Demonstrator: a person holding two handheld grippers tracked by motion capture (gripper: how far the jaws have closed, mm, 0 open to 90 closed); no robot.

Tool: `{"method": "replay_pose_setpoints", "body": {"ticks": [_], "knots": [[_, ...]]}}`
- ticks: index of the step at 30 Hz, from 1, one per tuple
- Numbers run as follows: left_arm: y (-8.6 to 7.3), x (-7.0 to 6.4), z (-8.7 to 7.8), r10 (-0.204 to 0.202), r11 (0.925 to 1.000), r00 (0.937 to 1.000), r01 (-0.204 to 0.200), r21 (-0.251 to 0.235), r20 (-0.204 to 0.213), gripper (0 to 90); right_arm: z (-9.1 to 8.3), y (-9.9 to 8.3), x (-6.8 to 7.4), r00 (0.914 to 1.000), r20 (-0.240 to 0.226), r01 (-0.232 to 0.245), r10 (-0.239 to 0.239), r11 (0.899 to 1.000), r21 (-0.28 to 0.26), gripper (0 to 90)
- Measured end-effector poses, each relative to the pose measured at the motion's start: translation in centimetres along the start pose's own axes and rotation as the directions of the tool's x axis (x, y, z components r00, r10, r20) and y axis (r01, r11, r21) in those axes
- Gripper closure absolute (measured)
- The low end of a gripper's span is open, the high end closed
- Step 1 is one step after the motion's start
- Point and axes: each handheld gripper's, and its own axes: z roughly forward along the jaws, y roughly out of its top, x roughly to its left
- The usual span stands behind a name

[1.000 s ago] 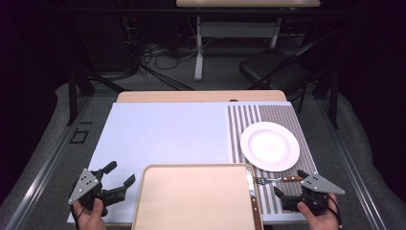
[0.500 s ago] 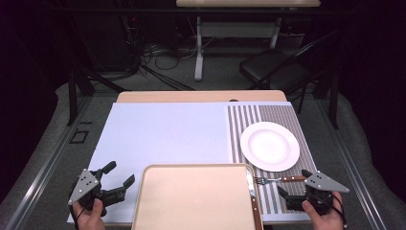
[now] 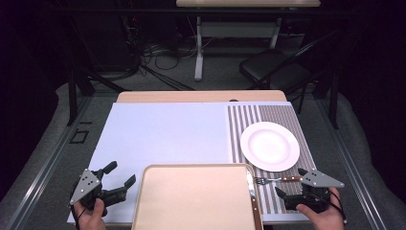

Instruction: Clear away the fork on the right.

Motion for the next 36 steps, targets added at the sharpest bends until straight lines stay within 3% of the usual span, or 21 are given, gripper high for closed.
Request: {"method": "replay_pose_setpoints", "body": {"ticks": [8, 16, 25, 30, 36], "knots": [[0.0, -0.1, 0.0, 0.001, 1.0000, 1.0000, -0.001, 0.000, -0.001, 15.6, 0.2, 0.7, -0.4, 0.9973, -0.003, 0.074, -0.074, 0.994, 0.078, 0.0], [0.0, -0.2, 0.0, 0.000, 1.0000, 1.0000, 0.000, -0.002, -0.001, 15.6, 0.0, 1.6, -0.9, 0.9914, 0.005, 0.129, -0.131, 0.986, 0.105, 1.1], [0.1, -0.2, 0.0, 0.003, 1.0000, 1.0000, -0.003, -0.001, 0.004, 15.6, 0.4, 2.2, -1.4, 0.9805, 0.002, 0.194, -0.197, 0.969, 0.153, 5.3], [0.1, -0.2, 0.0, 0.004, 1.0000, 1.0000, -0.004, 0.001, 0.004, 15.6, 0.8, 2.5, -1.3, 0.9662, -0.014, 0.256, -0.257, 0.952, 0.169, 7.1], [0.1, -0.3, -0.1, 0.004, 1.0000, 1.0000, -0.004, -0.003, 0.000, 15.6, 1.1, 2.8, -1.0, 0.9373, -0.037, 0.346, -0.346, 0.913, 0.215, 14.3]]}}
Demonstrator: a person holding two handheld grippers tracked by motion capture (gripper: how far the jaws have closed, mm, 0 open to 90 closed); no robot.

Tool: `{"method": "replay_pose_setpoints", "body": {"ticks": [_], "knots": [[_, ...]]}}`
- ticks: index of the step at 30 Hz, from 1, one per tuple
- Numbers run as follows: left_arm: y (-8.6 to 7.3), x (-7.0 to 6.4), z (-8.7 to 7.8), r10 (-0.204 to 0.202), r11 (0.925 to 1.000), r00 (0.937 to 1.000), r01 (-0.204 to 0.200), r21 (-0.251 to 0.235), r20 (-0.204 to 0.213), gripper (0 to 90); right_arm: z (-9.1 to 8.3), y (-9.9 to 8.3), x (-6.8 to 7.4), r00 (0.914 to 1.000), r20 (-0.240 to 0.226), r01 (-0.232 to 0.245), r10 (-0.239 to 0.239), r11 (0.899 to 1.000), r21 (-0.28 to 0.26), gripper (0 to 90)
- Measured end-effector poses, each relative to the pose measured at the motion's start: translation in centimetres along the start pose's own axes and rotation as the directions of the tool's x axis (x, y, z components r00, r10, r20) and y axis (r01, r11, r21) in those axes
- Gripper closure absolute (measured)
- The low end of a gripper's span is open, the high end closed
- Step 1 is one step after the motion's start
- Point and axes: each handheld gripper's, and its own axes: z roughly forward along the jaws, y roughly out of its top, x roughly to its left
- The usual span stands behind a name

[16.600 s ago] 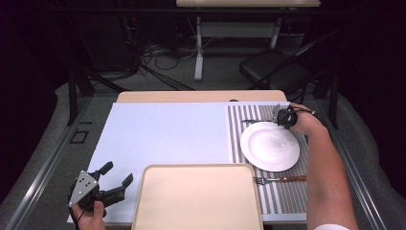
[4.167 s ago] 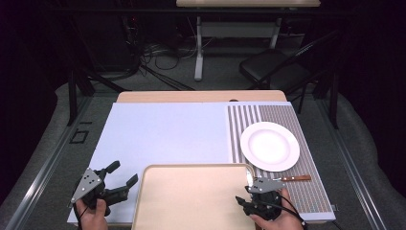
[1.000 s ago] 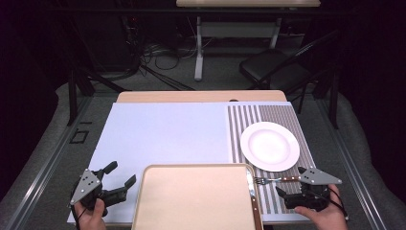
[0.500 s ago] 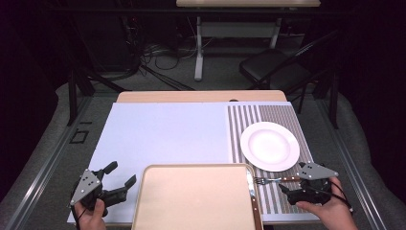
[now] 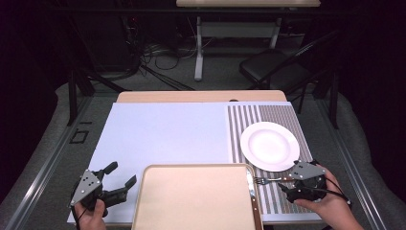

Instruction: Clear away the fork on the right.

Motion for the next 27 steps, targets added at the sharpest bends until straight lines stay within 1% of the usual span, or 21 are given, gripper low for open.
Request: {"method": "replay_pose_setpoints", "body": {"ticks": [1, 3, 5, 7, 8, 11, 12, 15, 18, 19, 20, 24, 25, 26, 27], "knots": [[0.0, 0.0, 0.0, 0.001, 1.0000, 1.0000, -0.001, 0.000, 0.000, 15.6, 0.1, 0.0, 0.0, 0.9999, -0.002, 0.014, -0.014, 1.000, 0.002, 14.3], [0.0, 0.0, 0.0, 0.004, 1.0000, 1.0000, -0.004, 0.001, 0.002, 15.6, 0.2, 0.2, 0.0, 0.9994, -0.002, 0.036, -0.036, 0.999, 0.026, 14.4], [0.0, 0.0, 0.0, 0.006, 1.0000, 1.0000, -0.006, 0.002, 0.001, 15.6, 0.4, 0.4, 0.0, 0.9975, -0.001, 0.071, -0.071, 0.997, 0.043, 14.9], [0.0, 0.0, 0.0, 0.004, 1.0000, 1.0000, -0.004, 0.002, 0.002, 15.6, 0.5, 0.6, 0.0, 0.9923, 0.005, 0.123, -0.124, 0.991, 0.060, 16.6], [0.0, 0.0, 0.0, 0.005, 1.0000, 1.0000, -0.005, 0.003, 0.002, 15.6, 0.6, 0.7, 0.1, 0.9900, 0.007, 0.140, -0.141, 0.988, 0.060, 17.9], [0.0, 0.0, 0.0, 0.005, 1.0000, 1.0000, -0.005, 0.003, 0.002, 15.6, 0.7, 0.9, 0.1, 0.9778, 0.000, 0.209, -0.210, 0.975, 0.069, 20.7], [0.0, 0.0, -0.1, 0.005, 1.0000, 1.0000, -0.005, 0.006, 0.002, 15.6, 0.8, 0.9, 0.1, 0.9711, -0.002, 0.238, -0.239, 0.968, 0.074, 21.6], [0.0, -0.1, -0.1, 0.004, 1.0000, 1.0000, -0.004, 0.007, 0.001, 15.6, 1.1, 1.0, 0.4, 0.9517, -0.014, 0.307, -0.307, 0.947, 0.097, 24.0], [0.0, -0.1, 0.0, 0.004, 1.0000, 1.0000, -0.004, 0.007, 0.001, 15.6, 1.4, 1.0, 0.5, 0.9339, -0.028, 0.357, -0.356, 0.926, 0.122, 25.0], [0.0, -0.1, 0.0, 0.007, 0.9999, 1.0000, -0.007, 0.010, 0.002, 15.6, 1.4, 1.1, 0.5, 0.9277, -0.037, 0.373, -0.371, 0.917, 0.139, 25.6], [0.0, -0.1, 0.0, 0.006, 0.9999, 1.0000, -0.006, 0.010, 0.002, 15.6, 1.6, 1.0, 0.5, 0.9227, -0.032, 0.385, -0.384, 0.914, 0.132, 26.5], [0.0, 0.0, 0.0, 0.005, 0.9999, 1.0000, -0.005, 0.011, 0.001, 15.6, 1.7, 1.0, 0.6, 0.8891, -0.029, 0.456, -0.457, 0.879, 0.141, 31.3], [0.0, 0.0, 0.0, 0.005, 0.9999, 1.0000, -0.005, 0.010, 0.001, 15.6, 1.7, 1.1, 0.6, 0.8763, -0.029, 0.480, -0.481, 0.866, 0.141, 32.0], [0.0, 0.0, 0.0, 0.005, 0.9999, 1.0000, -0.005, 0.011, 0.001, 15.6, 1.7, 1.1, 0.7, 0.8744, -0.028, 0.483, -0.484, 0.863, 0.148, 32.6], [0.0, 0.0, 0.0, 0.006, 0.9999, 1.0000, -0.006, 0.012, 0.002, 15.6, 1.8, 1.2, 0.6, 0.8648, -0.033, 0.500, -0.501, 0.853, 0.148, 33.2]]}}
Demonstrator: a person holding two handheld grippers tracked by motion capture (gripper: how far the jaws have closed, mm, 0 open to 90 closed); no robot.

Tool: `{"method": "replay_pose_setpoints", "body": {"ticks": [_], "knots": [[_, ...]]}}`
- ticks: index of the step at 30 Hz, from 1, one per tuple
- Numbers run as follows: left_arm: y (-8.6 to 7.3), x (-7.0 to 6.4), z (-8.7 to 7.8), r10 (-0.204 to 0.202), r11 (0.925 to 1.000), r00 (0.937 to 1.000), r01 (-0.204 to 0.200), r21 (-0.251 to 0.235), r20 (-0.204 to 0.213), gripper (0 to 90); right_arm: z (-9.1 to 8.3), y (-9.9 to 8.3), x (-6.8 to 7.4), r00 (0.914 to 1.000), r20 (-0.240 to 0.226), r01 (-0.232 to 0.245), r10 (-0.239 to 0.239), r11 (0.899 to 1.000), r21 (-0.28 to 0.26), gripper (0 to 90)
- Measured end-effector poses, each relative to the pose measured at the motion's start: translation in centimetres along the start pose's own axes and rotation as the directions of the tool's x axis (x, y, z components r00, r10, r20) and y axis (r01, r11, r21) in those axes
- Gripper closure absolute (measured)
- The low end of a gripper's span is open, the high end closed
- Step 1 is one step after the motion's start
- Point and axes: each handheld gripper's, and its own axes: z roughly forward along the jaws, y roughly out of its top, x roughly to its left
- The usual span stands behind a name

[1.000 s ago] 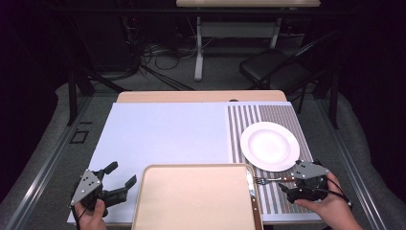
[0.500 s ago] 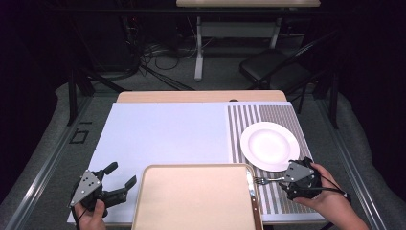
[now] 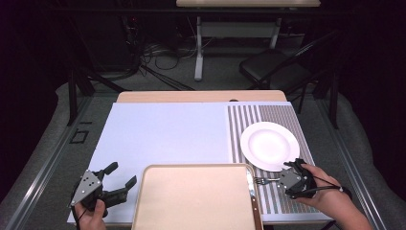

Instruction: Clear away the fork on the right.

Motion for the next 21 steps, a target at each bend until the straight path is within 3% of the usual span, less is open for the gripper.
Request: {"method": "replay_pose_setpoints", "body": {"ticks": [6, 14, 21], "knots": [[0.0, 0.0, 0.0, -0.003, 1.0000, 1.0000, 0.003, -0.004, 0.000, 15.6, 0.4, 0.1, -0.2, 0.9990, -0.026, 0.036, -0.036, 0.999, 0.005, 37.9], [-0.1, 0.0, 0.1, -0.008, 1.0000, 1.0000, 0.008, 0.000, 0.004, 15.6, 0.8, 0.0, -0.3, 0.9975, -0.054, 0.044, -0.045, 0.999, -0.017, 41.2], [-0.1, 0.1, 0.1, -0.011, 0.9999, 0.9999, 0.011, 0.004, 0.006, 15.6, 1.1, -0.6, -0.5, 0.9966, -0.067, 0.049, -0.049, 0.999, 0.002, 42.8]]}}
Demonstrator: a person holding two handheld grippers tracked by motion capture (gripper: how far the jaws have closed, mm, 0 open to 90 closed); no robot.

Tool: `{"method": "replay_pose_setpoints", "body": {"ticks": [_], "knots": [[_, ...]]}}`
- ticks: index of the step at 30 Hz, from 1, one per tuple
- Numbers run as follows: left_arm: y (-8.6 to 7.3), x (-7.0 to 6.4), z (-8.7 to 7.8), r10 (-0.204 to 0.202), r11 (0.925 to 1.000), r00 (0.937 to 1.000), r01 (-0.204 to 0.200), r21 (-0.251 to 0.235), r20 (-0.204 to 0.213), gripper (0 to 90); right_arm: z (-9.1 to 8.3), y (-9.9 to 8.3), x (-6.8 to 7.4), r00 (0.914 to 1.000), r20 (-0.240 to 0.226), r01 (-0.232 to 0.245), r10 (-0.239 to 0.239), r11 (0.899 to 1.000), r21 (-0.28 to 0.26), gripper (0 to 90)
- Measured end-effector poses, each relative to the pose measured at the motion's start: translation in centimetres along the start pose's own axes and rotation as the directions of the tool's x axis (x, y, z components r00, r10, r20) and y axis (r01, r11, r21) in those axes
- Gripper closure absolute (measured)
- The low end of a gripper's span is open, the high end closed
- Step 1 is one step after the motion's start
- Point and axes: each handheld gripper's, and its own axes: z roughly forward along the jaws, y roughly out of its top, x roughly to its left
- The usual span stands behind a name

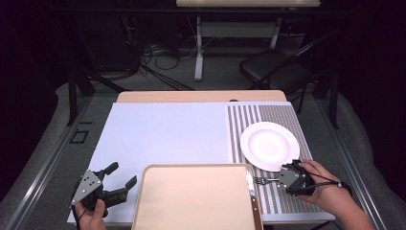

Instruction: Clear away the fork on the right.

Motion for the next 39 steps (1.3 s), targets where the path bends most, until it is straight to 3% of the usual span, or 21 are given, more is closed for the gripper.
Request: {"method": "replay_pose_setpoints", "body": {"ticks": [6, 11, 16, 17, 26, 27, 28, 29, 30, 39], "knots": [[0.0, 0.0, 0.0, -0.002, 1.0000, 1.0000, 0.002, 0.001, 0.001, 15.7, 0.0, -0.6, -0.2, 0.9976, -0.032, -0.060, 0.061, 0.998, 0.027, 50.4], [0.0, 0.1, 0.0, -0.002, 1.0000, 1.0000, 0.002, 0.003, 0.000, 15.6, 0.1, -1.1, -0.2, 0.9958, -0.048, -0.076, 0.078, 0.996, 0.040, 56.2], [0.0, 0.0, 0.0, -0.002, 1.0000, 1.0000, 0.002, 0.003, 0.001, 15.6, 0.1, -1.2, -0.1, 0.9948, -0.064, -0.076, 0.079, 0.996, 0.056, 60.3], [0.0, 0.0, 0.0, -0.003, 1.0000, 1.0000, 0.003, 0.003, 0.001, 15.6, 0.2, -1.2, -0.2, 0.9959, -0.067, -0.057, 0.061, 0.997, 0.054, 60.7], [-0.1, 0.1, 0.0, -0.004, 1.0000, 1.0000, 0.004, 0.003, -0.002, 15.6, 1.2, -1.0, 0.0, 0.9956, -0.086, -0.031, 0.037, 0.997, 0.070, 62.2], [-0.1, 0.1, 0.0, -0.004, 1.0000, 1.0000, 0.004, 0.003, -0.001, 15.6, 1.1, -0.8, -0.1, 0.9936, -0.109, -0.018, 0.030, 0.994, 0.111, 62.7], [-0.1, 0.1, 0.0, -0.004, 1.0000, 1.0000, 0.004, 0.003, -0.002, 15.6, 1.7, -1.0, 0.1, 0.9967, -0.075, -0.029, 0.032, 0.999, 0.042, 62.9], [-0.1, 0.1, 0.0, -0.004, 1.0000, 1.0000, 0.004, 0.003, -0.002, 15.6, 1.0, -0.6, -0.4, 0.9909, -0.134, 0.014, 0.009, 0.985, 0.170, 63.2], [-0.1, 0.1, 0.0, -0.004, 1.0000, 1.0000, 0.004, 0.003, -0.002, 15.6, 1.6, -0.9, 0.0, 0.9945, -0.102, -0.012, 0.021, 0.996, 0.090, 63.4], [-0.1, 0.1, 0.0, -0.005, 1.0000, 1.0000, 0.005, 0.002, 0.000, 15.6, 2.5, -0.9, -0.1, 0.9920, -0.126, 0.005, 0.008, 0.994, 0.107, 65.8]]}}
